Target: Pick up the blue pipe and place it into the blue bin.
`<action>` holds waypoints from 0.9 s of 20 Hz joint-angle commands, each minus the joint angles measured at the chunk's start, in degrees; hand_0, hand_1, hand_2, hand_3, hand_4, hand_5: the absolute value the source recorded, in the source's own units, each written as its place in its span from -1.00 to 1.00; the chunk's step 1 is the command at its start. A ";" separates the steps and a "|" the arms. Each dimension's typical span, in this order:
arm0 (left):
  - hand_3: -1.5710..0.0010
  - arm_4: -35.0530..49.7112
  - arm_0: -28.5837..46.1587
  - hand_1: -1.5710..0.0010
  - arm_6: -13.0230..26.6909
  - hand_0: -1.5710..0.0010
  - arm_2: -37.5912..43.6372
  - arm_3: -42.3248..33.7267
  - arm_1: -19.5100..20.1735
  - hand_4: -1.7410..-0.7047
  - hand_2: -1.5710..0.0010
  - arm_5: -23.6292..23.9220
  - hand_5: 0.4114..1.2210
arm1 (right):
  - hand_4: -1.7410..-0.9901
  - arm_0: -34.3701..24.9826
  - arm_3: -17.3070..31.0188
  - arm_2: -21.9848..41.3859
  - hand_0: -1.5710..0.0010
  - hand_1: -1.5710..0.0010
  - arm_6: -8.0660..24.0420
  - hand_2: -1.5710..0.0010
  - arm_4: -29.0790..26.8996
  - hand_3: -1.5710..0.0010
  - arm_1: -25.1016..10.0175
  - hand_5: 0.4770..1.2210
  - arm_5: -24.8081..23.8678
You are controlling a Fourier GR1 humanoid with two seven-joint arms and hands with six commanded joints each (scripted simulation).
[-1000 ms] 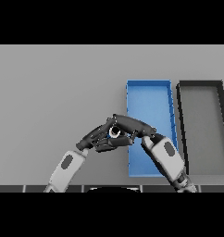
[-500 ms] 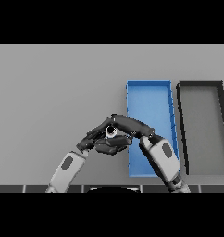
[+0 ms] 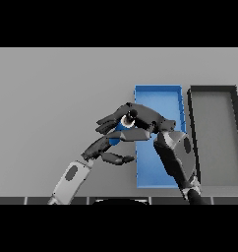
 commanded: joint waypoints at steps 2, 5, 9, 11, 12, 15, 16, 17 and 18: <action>0.99 0.31 0.04 0.99 0.57 0.99 -0.24 0.13 -0.28 0.61 0.99 -0.42 -0.93 | -1.00 -6.19 1.48 -2.53 -1.00 -1.00 -0.11 -1.00 -5.60 -1.00 -2.61 1.00 -1.49; 1.00 0.29 -0.22 1.00 2.02 1.00 -0.03 -0.04 -0.42 0.61 1.00 -0.11 -0.95 | -1.00 -13.91 6.45 -8.31 -1.00 -1.00 -3.43 -1.00 -5.11 -1.00 -6.06 1.00 -5.80; 1.00 0.36 -0.20 1.00 2.15 1.00 0.31 -0.84 0.39 0.64 1.00 -0.32 -0.97 | -1.00 -18.86 14.61 -13.66 -1.00 -1.00 -4.23 -1.00 0.24 -1.00 -10.96 1.00 -9.28; 1.00 0.93 0.13 1.00 2.70 1.00 0.37 -1.54 0.62 0.64 1.00 -0.69 -0.99 | -1.00 -18.80 19.14 -15.84 -1.00 -1.00 -5.14 -1.00 2.31 -1.00 -12.66 1.00 -8.81; 1.00 0.59 0.10 1.00 2.30 1.00 0.20 -1.39 0.73 0.65 1.00 -0.72 -1.00 | -1.00 -18.85 21.55 -16.65 -1.00 -1.00 -6.06 -1.00 3.83 -1.00 -13.91 1.00 -7.40; 1.00 -0.96 0.06 1.00 1.25 1.00 -0.28 -0.87 0.86 0.67 1.00 -0.12 -1.00 | -1.00 -15.65 26.95 -18.94 -1.00 -1.00 -7.22 -1.00 6.66 -1.00 -16.13 1.00 -5.29; 1.00 -0.82 0.22 1.00 1.61 1.00 -0.32 -1.03 1.03 0.68 1.00 -0.36 -0.99 | -1.00 -14.04 27.52 -19.42 -1.00 -1.00 -7.07 -1.00 7.22 -1.00 -16.07 1.00 -5.63; 1.00 -0.73 0.31 1.00 1.60 1.00 -0.12 -0.82 1.23 0.68 1.00 -0.44 -0.98 | -1.00 -11.59 26.30 -19.39 -1.00 -1.00 -6.34 -1.00 7.16 -1.00 -15.96 1.00 -5.59; 1.00 -0.92 0.25 1.00 1.52 1.00 -0.15 -0.74 1.16 0.69 1.00 -0.28 -0.98 | -1.00 -9.55 25.99 -19.65 -1.00 -1.00 -6.11 -1.00 7.45 -1.00 -15.74 1.00 -5.92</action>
